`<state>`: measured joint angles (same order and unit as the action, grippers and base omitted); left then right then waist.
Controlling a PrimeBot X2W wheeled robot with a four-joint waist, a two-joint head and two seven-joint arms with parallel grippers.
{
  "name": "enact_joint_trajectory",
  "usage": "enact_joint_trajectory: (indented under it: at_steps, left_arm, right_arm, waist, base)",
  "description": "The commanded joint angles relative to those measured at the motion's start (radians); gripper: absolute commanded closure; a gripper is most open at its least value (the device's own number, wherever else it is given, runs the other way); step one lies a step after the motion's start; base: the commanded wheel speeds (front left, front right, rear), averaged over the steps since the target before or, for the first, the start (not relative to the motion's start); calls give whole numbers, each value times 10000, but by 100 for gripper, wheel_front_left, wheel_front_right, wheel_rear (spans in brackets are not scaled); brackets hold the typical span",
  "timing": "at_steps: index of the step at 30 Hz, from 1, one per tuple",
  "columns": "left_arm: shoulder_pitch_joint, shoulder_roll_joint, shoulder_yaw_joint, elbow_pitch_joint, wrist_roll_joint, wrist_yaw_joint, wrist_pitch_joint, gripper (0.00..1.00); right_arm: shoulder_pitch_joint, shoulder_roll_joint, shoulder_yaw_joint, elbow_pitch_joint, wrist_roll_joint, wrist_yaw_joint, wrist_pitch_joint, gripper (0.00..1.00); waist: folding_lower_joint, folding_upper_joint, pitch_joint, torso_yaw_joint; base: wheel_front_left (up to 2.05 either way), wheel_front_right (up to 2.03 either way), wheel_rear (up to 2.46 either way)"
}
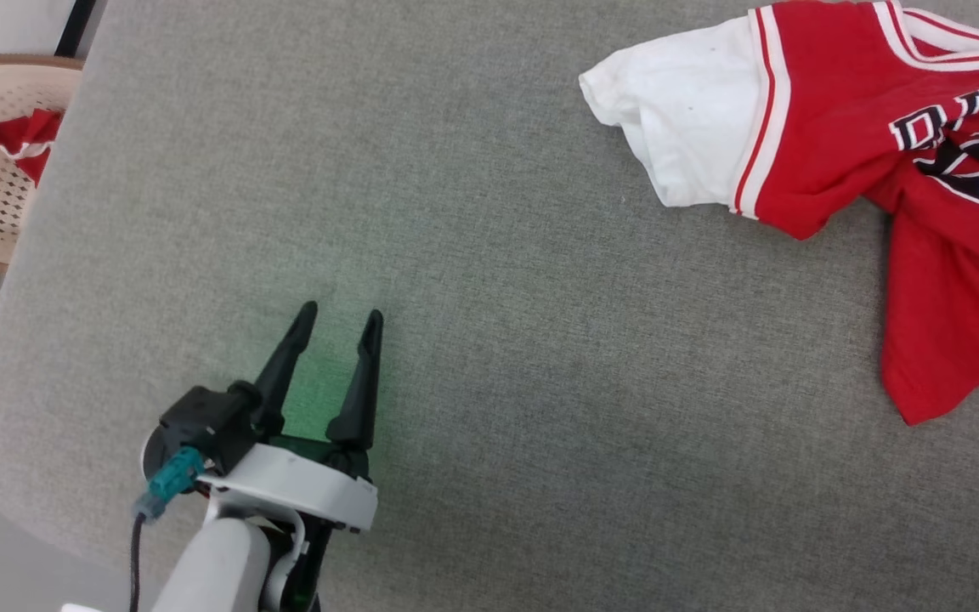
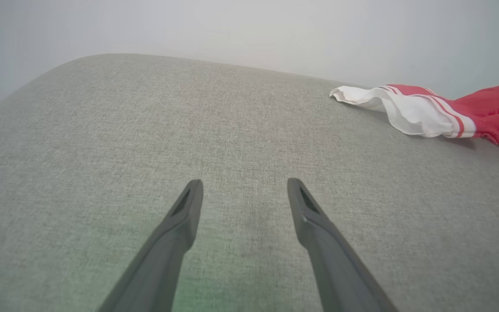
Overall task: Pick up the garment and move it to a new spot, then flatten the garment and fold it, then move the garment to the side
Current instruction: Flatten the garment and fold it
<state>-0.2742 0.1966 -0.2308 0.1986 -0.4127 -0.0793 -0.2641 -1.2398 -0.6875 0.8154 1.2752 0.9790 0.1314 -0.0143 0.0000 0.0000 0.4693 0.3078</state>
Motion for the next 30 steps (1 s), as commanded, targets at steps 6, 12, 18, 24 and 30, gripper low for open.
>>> enact_joint_trajectory:
  at_steps: [6,12,18,24,30]
  left_arm:
    - [-146,282,183,112,272,-77,1,0]
    - [71,867,475,-166,289,40,176,0]
    - [76,1452,439,-811,320,-69,808,0]
    - [-730,2310,66,-1610,153,-345,2216,0]
    - [-2210,3157,-1587,-2161,-1034,-507,4529,0]
  right_arm:
    - [330,430,203,-50,-463,-14,-1086,0]
    - [1017,82,345,-1144,-443,-14,-2172,0]
    - [2446,-394,314,-3688,-217,-14,-2490,0]
    - [4528,-521,-1263,-7163,-920,-14,-2512,0]
    - [7072,96,-3143,-9858,-2197,-14,-2499,0]
  waist:
    - [0,0,-485,-422]
    - [0,0,-1191,-1158]
    - [0,0,-1641,-1956]
    - [0,0,-1754,-2737]
    - [0,0,-1678,-3424]
  base:
    - [0,0,0]
    - [0,0,0]
    - [0,0,0]
    - [0,0,0]
    - [0,0,0]
